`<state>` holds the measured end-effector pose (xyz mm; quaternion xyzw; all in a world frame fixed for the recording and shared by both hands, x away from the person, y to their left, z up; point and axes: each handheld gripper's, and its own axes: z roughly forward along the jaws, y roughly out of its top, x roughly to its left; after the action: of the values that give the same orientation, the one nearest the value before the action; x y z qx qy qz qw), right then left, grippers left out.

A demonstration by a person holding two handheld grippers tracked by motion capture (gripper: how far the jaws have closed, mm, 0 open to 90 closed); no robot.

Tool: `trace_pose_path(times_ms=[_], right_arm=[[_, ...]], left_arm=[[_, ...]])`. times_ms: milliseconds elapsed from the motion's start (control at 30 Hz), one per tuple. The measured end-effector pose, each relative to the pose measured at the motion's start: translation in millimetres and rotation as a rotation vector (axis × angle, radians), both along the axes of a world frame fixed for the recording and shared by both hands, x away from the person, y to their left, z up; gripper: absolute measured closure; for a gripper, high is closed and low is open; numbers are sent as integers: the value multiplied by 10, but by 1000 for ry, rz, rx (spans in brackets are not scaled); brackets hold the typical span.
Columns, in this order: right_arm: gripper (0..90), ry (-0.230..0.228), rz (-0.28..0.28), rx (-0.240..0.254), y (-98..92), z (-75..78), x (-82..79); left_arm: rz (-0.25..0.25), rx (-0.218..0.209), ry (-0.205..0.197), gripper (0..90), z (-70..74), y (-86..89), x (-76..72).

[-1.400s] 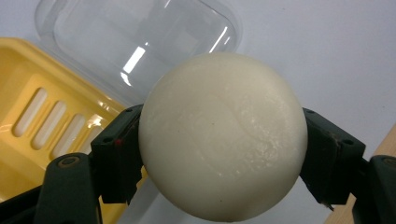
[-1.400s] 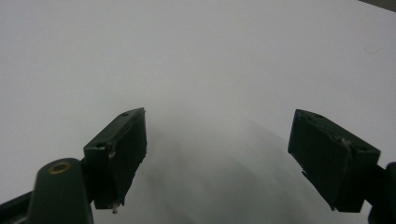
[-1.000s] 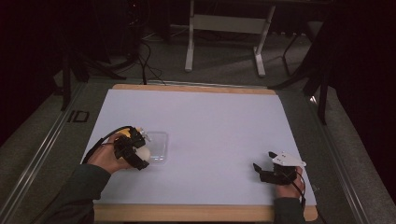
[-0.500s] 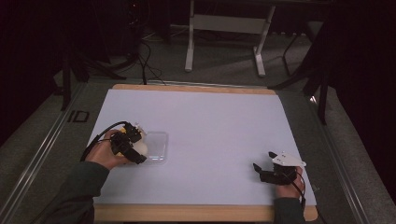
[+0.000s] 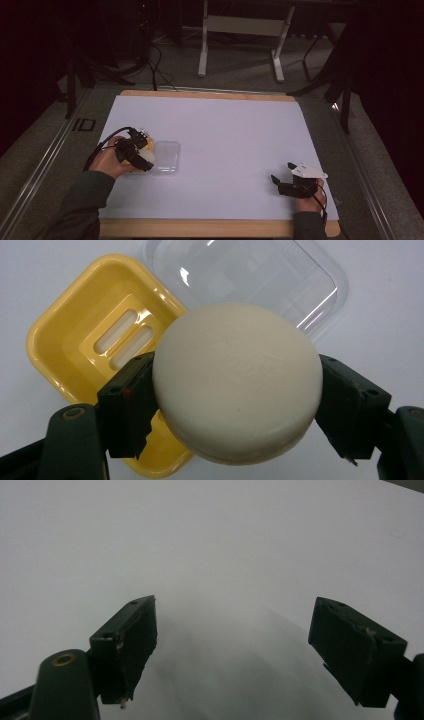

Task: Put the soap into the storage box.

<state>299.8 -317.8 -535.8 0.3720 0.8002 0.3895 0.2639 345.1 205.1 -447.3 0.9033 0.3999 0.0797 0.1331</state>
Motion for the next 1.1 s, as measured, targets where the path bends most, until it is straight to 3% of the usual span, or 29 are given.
trace_pose_path(times_ms=[667,700,733,767,800,833,933,1100], right_arm=[[191,-1,0,-1,1,0,0],[191,-1,0,0,0,0,0],[191,0,1,0,0,0,0],[191,0,0,0,0,0,0],[191,-1,0,0,0,0,0],[191,-1,-1,0,1,1,-1],[191,-1,0,-1,2,0,-1],[191,0,-1,-3,3,0,-1]], left_arm=[[50,2,-20,250,7,163,55],[55,-16,-32,261,31,180,51],[49,-78,-47,490,79,222,39],[66,-127,-62,582,127,259,44],[73,-148,-60,486,159,285,51],[71,-148,-65,522,200,303,48],[81,-125,-75,519,251,324,44],[91,-145,-82,514,255,379,44]])
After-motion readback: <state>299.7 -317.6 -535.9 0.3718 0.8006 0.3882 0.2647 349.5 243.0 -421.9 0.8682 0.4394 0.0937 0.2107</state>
